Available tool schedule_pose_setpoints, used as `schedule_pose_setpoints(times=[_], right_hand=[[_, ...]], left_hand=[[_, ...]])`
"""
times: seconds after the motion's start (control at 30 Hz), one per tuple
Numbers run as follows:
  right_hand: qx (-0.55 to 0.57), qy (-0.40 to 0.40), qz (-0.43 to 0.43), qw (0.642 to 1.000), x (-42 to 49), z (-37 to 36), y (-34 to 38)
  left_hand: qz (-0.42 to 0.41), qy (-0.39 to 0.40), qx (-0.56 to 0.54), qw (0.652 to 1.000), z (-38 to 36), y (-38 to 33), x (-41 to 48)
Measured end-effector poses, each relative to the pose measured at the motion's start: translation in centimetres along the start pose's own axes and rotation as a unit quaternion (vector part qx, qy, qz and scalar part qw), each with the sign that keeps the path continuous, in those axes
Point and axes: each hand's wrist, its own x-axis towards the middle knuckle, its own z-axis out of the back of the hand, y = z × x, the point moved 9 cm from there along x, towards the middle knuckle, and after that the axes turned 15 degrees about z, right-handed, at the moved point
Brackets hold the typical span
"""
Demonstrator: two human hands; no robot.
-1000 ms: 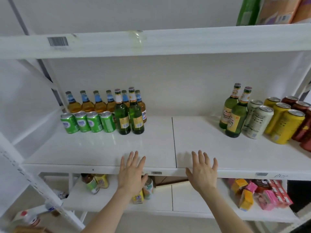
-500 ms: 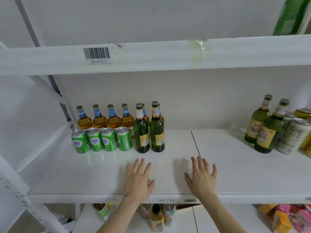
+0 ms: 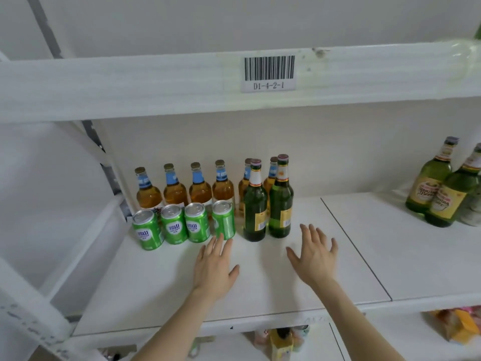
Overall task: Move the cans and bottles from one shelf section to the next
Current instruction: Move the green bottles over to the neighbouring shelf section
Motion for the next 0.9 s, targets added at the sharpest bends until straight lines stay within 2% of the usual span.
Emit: schedule_pose_setpoints(times=[0.2, 0.33, 0.4, 0.5, 0.57, 0.9], right_hand=[[0.055, -0.032, 0.004, 0.998, 2.6, 1.0, -0.5], [0.175, -0.039, 0.012, 0.984, 5.7, 0.9, -1.2], [0.282, -0.034, 0.007, 0.959, 7.2, 0.3, -1.4], [0.457, -0.018, 0.001, 0.889, 9.2, -1.1, -1.3], [0.536, 0.004, -0.007, 0.844, 10.3, -1.8, -1.3], [0.651, 0.097, 0.088, 0.748, 13.7, -2.4, 0.1]], left_hand=[[-0.004, 0.033, -0.119, 0.992, -0.8, -1.7, 2.8], [0.038, 0.065, -0.284, 0.956, -1.2, -3.3, 5.0], [0.042, 0.083, -0.378, 0.921, -1.4, -4.0, 6.0], [0.063, 0.123, -0.476, 0.868, -2.1, -4.8, 7.5], [0.082, 0.146, -0.510, 0.844, -2.8, -5.1, 8.6], [0.129, 0.207, -0.569, 0.785, -6.1, -5.4, 11.7]])
